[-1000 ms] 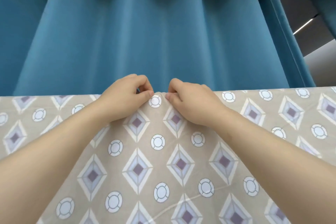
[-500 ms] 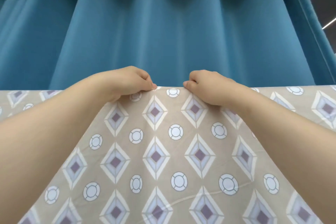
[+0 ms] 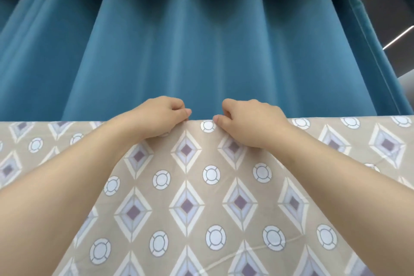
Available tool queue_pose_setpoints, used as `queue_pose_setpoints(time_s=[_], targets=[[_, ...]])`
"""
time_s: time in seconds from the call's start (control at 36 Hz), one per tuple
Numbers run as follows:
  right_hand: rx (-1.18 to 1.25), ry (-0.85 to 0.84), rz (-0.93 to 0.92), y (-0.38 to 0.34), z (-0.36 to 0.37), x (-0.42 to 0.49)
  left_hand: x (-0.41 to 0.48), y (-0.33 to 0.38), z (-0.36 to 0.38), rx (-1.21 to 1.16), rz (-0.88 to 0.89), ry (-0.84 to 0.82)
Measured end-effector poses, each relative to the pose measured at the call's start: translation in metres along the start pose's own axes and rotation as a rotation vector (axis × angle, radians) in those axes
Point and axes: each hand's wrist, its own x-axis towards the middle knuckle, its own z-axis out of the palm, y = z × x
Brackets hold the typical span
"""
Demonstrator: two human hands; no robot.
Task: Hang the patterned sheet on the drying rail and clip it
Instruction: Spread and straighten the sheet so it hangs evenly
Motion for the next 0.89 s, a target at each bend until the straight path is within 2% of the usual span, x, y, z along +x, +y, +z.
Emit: queue_pose_setpoints(time_s=[0.14, 0.28, 0.42, 0.61, 0.72, 0.89], targets=[[0.035, 0.016, -0.066, -0.013, 0.011, 0.002, 0.001, -0.007, 0.001, 0.038, -0.036, -0.013], [0.009, 0.036, 0.042, -0.014, 0.009, 0.008, -0.008, -0.009, 0.000, 0.135, 0.008, 0.047], [-0.037, 0.054, 0.077, -0.016, 0.008, 0.006, -0.024, -0.050, -0.019, 0.262, -0.063, 0.175], [0.105, 0.073, -0.101, -0.068, 0.019, 0.008, -0.023, -0.074, -0.036, 0.056, 0.025, 0.144], [0.172, 0.117, -0.053, -0.097, 0.023, 0.020, -0.012, -0.092, -0.050, 0.003, 0.090, 0.071], [0.283, 0.007, 0.092, -0.124, 0.014, 0.033, 0.000, -0.100, -0.074, -0.043, 0.106, -0.063]])
